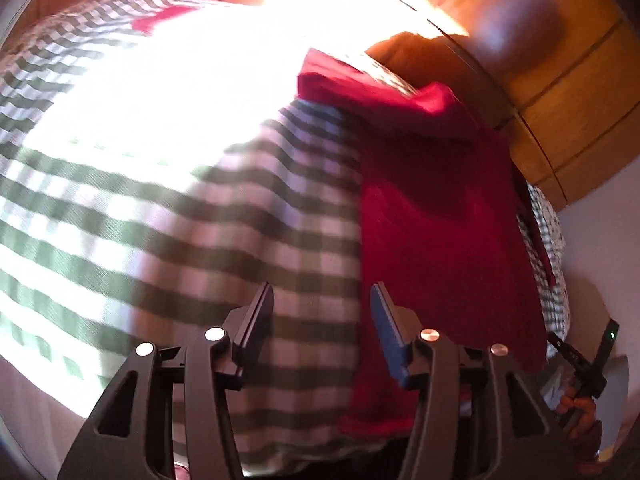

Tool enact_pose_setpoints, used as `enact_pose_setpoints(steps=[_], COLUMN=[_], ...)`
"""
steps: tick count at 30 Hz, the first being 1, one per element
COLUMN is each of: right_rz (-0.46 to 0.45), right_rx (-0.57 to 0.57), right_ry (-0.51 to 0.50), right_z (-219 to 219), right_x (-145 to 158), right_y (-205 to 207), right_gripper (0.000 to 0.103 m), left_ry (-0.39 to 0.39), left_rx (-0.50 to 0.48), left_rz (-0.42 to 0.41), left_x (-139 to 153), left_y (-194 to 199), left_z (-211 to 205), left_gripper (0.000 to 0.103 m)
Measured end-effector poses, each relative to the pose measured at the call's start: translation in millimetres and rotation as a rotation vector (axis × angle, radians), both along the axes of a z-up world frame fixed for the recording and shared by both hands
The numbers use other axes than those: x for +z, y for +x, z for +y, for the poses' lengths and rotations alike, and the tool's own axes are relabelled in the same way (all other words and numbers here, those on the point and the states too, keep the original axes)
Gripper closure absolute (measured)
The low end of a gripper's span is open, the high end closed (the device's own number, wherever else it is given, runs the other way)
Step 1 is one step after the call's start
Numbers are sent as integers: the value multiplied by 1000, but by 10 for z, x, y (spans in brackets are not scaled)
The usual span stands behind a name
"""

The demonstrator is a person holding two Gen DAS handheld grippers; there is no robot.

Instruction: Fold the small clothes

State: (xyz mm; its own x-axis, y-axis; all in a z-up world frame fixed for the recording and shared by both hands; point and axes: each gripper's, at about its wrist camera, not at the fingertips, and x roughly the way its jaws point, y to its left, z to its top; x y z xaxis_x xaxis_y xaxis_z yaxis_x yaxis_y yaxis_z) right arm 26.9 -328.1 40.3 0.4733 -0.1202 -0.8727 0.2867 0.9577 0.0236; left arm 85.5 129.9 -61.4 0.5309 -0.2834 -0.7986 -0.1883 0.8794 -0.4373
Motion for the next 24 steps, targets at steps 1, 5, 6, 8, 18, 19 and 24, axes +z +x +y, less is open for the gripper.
enact_pose_setpoints(steps=[1, 5, 6, 8, 18, 19, 24], right_rz=[-20, -131, -133, -134, -49, -54, -60], right_rx=[4, 55, 88, 139, 319, 316, 291], right_ry=[-3, 4, 16, 32, 26, 25, 31], right_z=[11, 351, 470, 678, 1658, 1675, 1673], right_x=[16, 176, 165, 119, -428, -438, -510], right_y=[58, 286, 362, 477, 959, 993, 1082], right_gripper=[85, 33, 33, 33, 26, 24, 21], left_ry=[12, 105, 126, 156, 296, 297, 295], left_rx=[47, 232, 268, 325, 431, 433, 373], left_rz=[-7, -11, -7, 8, 44, 40, 50], left_x=[31, 91, 94, 76, -59, -63, -126], left_y=[94, 485, 587, 791, 1607, 1682, 1930], left_z=[119, 646, 766, 1060, 1877, 1905, 1895], left_gripper=[52, 51, 49, 48, 28, 28, 96])
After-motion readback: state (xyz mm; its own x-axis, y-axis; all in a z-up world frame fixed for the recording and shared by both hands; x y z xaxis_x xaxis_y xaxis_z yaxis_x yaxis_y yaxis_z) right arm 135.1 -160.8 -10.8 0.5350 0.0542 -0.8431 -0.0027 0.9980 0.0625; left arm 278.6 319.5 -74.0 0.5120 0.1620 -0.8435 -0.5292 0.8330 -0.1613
